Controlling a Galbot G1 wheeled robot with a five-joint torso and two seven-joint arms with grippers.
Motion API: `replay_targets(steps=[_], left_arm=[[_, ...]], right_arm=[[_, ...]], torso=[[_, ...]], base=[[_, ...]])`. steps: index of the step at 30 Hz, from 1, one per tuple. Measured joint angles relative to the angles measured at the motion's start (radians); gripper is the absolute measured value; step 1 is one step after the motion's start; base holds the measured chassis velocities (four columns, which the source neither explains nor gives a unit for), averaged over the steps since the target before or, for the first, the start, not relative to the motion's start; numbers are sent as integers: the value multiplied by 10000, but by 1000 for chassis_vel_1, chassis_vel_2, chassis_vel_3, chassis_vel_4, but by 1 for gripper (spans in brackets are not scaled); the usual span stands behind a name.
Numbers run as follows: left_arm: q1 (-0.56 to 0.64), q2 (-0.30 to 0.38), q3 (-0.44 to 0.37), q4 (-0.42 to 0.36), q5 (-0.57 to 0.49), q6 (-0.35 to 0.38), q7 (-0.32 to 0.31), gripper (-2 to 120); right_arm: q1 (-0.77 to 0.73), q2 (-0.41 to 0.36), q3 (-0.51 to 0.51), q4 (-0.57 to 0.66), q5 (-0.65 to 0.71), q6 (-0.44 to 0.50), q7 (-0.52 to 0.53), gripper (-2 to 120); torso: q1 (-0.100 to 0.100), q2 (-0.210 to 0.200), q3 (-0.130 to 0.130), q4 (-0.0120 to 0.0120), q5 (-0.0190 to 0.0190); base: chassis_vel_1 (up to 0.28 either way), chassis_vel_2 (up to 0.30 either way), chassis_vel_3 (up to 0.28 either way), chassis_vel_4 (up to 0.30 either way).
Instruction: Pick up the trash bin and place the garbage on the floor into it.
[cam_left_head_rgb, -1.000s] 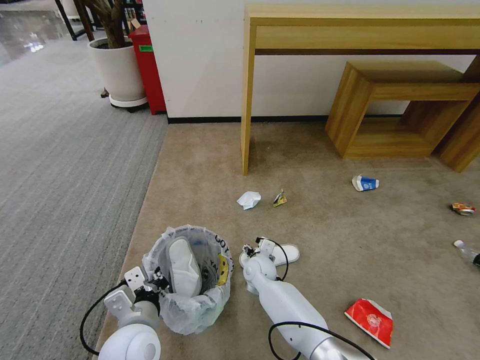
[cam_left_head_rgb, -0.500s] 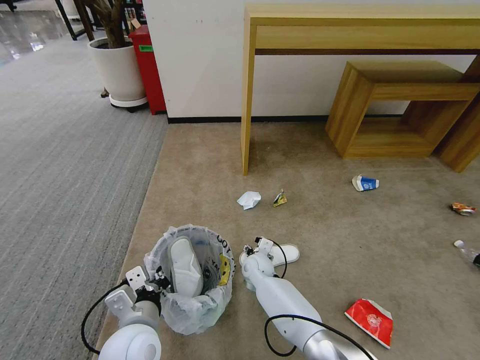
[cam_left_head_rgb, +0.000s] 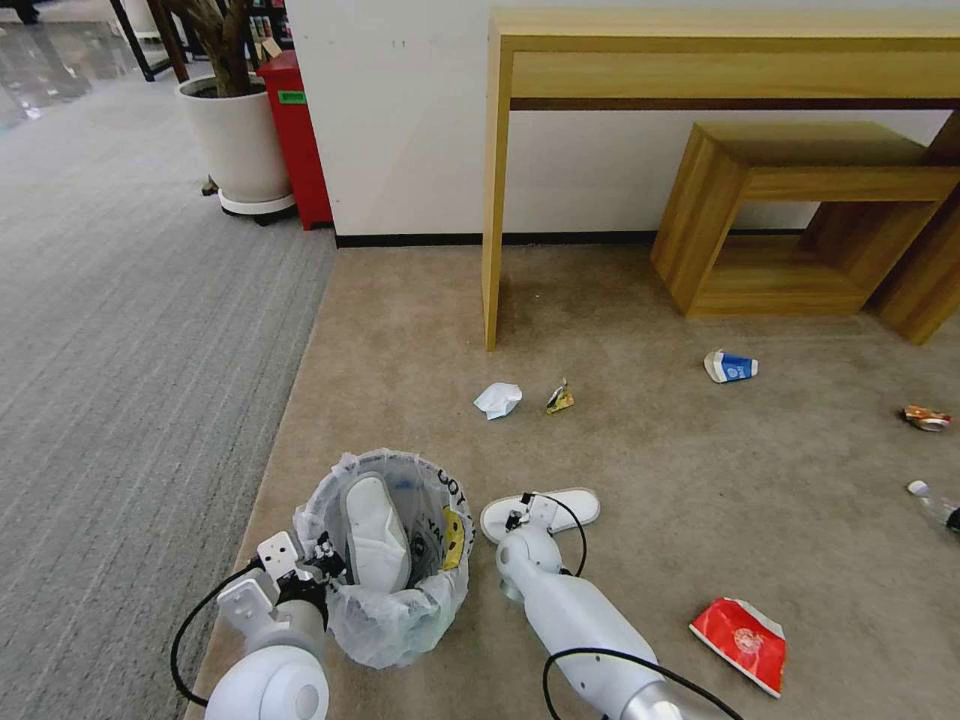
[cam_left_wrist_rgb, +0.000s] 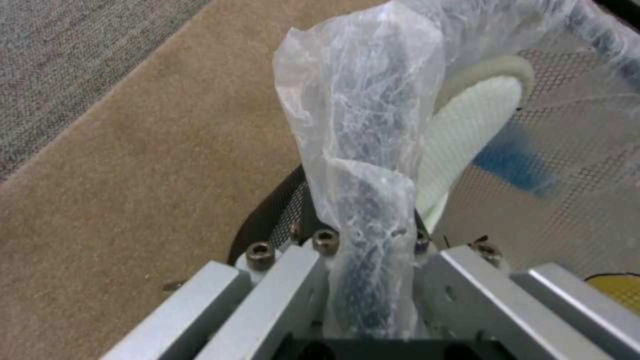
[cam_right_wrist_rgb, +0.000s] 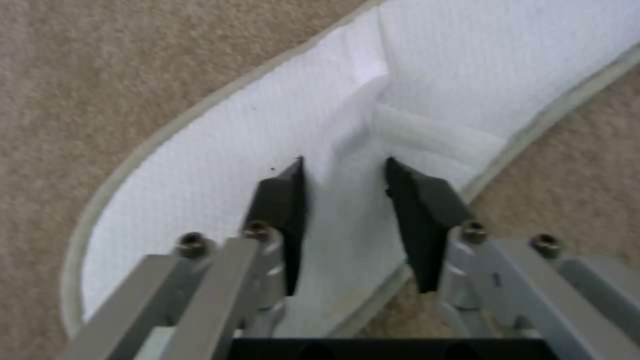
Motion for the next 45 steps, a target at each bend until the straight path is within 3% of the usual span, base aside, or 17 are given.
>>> replay_targets(steps=[8,18,26,30,33,35,37,42,45], left_arm=[[22,-9,30,-1,56,-71,17,1],[62,-12,62,-6,163,-158,54,1],[-13,-11,-18,109,184,-177,58,1],[-32,-10,-15,215,250,-190,59,1],[-35,-10,1,246,313,-209,65,1],[-35,-10,5,248,330,-210,66,1],[-27,-9,16,241,377,-210,71,1],[-11,-10,15,172,417,-210,73,1],[-9,-9,17,122,454,-207,76,1]], right_arm=[[-493,-534,-273,638,-165,-2,-166,0],[-1155,-1241,-748,1790,-376,121,-618,0],[-1832,-2416,-1042,4217,-496,900,-1374,0],[-2107,-3185,-1012,5575,-919,1767,-1925,0],[-2298,-4067,-954,7019,-1192,2562,-2747,0],[-2315,-4270,-945,7324,-1217,2798,-2990,0],[-2293,-4811,-939,8171,-1295,3494,-3899,0],[-2119,-5355,-975,8853,-1246,4444,-5361,0],[-1869,-5712,-1146,9130,-817,5362,-6864,0]], torso=[[0,0,0,-2,-1],[0,0,1,-3,1],[0,0,0,-1,-1],[0,0,1,-1,0],[0,-1,1,-2,1],[0,0,1,-2,-1],[0,0,1,-1,-1],[0,0,0,-1,-1],[0,0,0,-1,0]], base=[[0,0,0,0],[0,0,0,0],[0,0,0,0],[0,0,0,0],[0,0,0,0],[0,0,0,0],[0,0,0,0],[0,0,0,0],[0,0,0,0]])
